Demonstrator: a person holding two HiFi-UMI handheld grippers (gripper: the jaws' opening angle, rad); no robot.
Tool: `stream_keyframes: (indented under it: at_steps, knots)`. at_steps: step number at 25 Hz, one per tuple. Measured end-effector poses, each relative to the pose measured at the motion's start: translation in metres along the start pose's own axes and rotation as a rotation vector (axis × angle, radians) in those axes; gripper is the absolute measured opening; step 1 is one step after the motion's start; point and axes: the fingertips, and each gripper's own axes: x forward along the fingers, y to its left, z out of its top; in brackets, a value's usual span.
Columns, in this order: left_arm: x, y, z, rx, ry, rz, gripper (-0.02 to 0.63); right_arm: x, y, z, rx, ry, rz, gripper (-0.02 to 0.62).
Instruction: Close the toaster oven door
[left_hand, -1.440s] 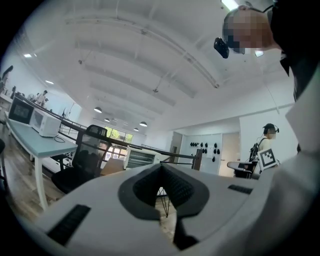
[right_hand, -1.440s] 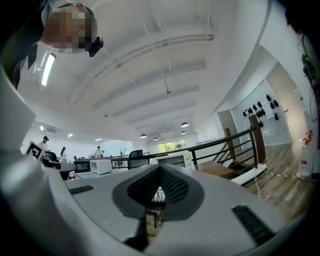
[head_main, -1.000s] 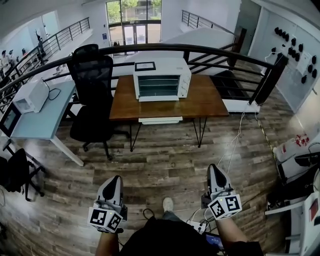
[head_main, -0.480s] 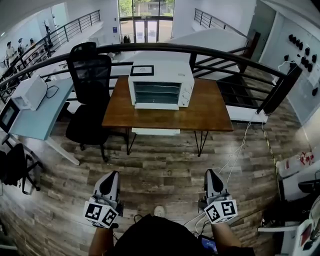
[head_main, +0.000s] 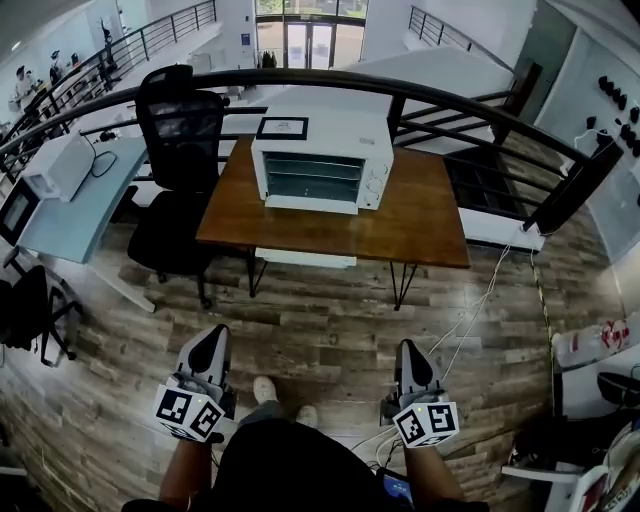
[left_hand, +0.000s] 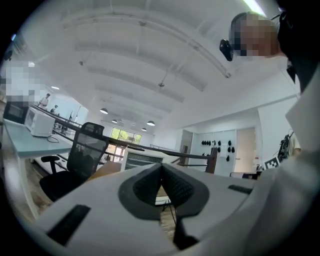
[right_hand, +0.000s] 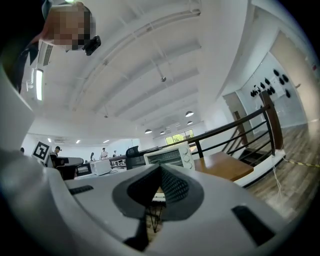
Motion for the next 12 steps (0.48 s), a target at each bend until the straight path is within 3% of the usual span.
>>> stream_keyframes:
  at_steps: [12]
  knots:
    - [0.047, 0.048, -0.02, -0.05, 0.028, 0.005, 0.009, 0.063, -0.009, -0.016, -0.065, 0.083, -0.014, -0.003]
